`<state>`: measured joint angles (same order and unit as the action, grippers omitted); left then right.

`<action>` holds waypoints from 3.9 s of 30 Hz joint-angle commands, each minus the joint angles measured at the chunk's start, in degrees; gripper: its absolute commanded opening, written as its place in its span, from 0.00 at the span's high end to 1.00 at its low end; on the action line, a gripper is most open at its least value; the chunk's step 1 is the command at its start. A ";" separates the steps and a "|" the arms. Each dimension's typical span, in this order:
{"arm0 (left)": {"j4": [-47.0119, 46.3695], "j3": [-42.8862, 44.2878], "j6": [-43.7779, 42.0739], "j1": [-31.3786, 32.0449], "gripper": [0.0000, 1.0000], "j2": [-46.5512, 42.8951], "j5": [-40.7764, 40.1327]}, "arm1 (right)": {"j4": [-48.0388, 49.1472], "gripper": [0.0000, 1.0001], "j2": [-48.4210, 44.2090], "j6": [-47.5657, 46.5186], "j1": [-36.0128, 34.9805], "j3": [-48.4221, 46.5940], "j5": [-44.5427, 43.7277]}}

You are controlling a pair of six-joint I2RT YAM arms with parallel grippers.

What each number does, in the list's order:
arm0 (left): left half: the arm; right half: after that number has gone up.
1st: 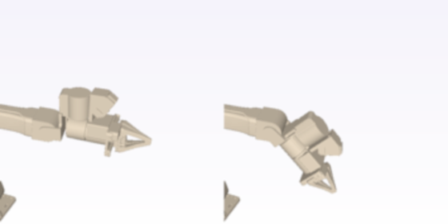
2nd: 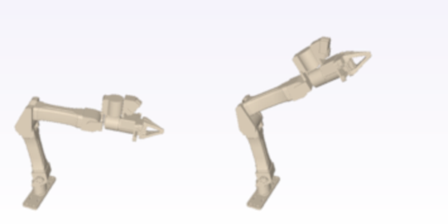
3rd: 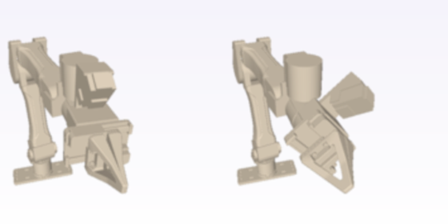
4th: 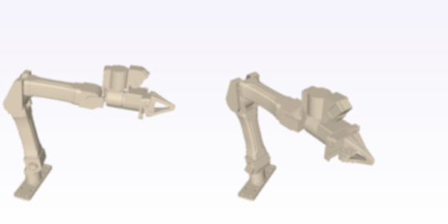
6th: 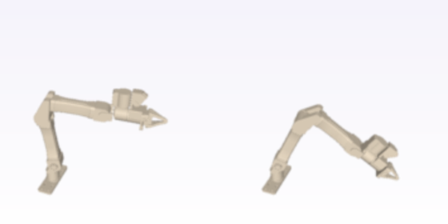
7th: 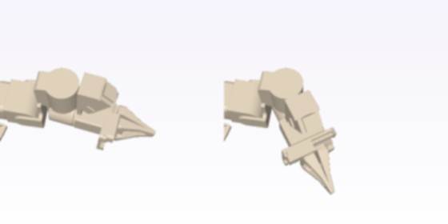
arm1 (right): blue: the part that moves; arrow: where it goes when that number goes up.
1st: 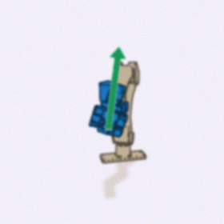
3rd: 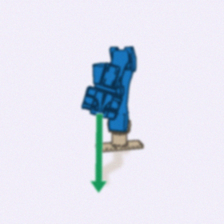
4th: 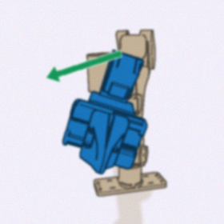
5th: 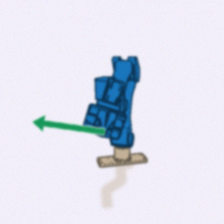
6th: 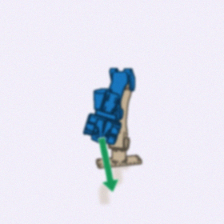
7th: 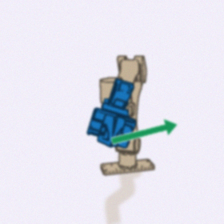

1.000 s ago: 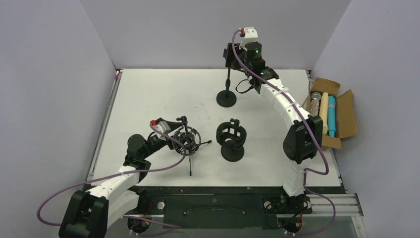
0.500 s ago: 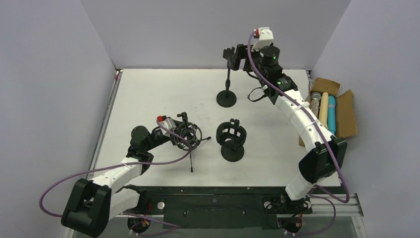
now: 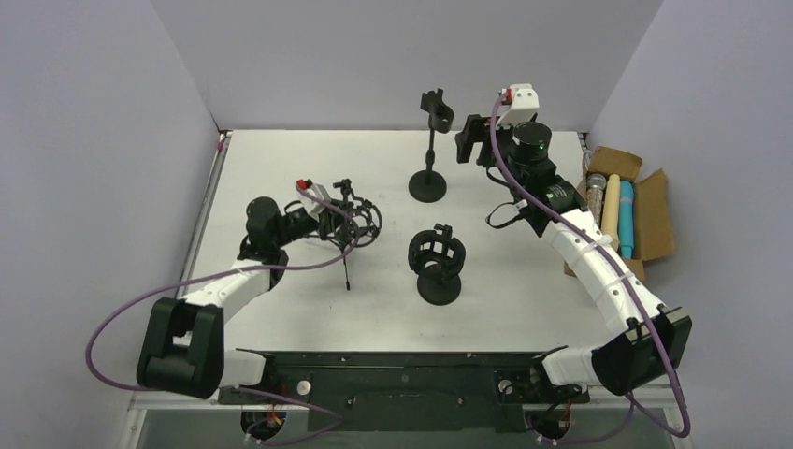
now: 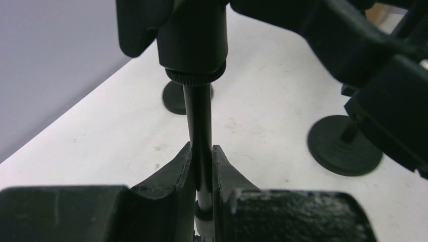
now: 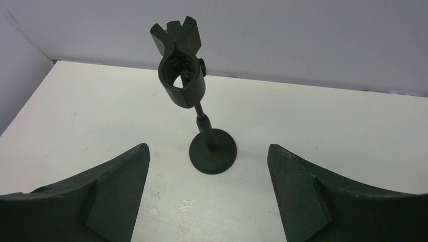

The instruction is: Attach the microphones to the stand

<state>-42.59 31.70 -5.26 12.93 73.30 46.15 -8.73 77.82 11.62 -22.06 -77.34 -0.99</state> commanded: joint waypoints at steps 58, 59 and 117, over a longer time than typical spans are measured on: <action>55.77 26.22 -4.77 -14.27 0.04 7.53 -15.14 | -38.61 0.42 -15.42 0.35 -10.89 3.62 20.85; 58.85 27.05 -6.02 -13.91 0.04 6.39 -16.67 | -38.62 0.45 -15.31 0.21 -10.89 3.82 20.50; 75.03 35.26 -5.42 -13.45 0.04 -2.82 -24.09 | -25.58 0.43 18.02 2.69 13.58 -30.08 2.46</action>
<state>31.16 62.17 -11.16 -0.51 70.41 24.91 -36.51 97.03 14.31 -8.91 -102.85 1.56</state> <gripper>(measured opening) 0.965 0.466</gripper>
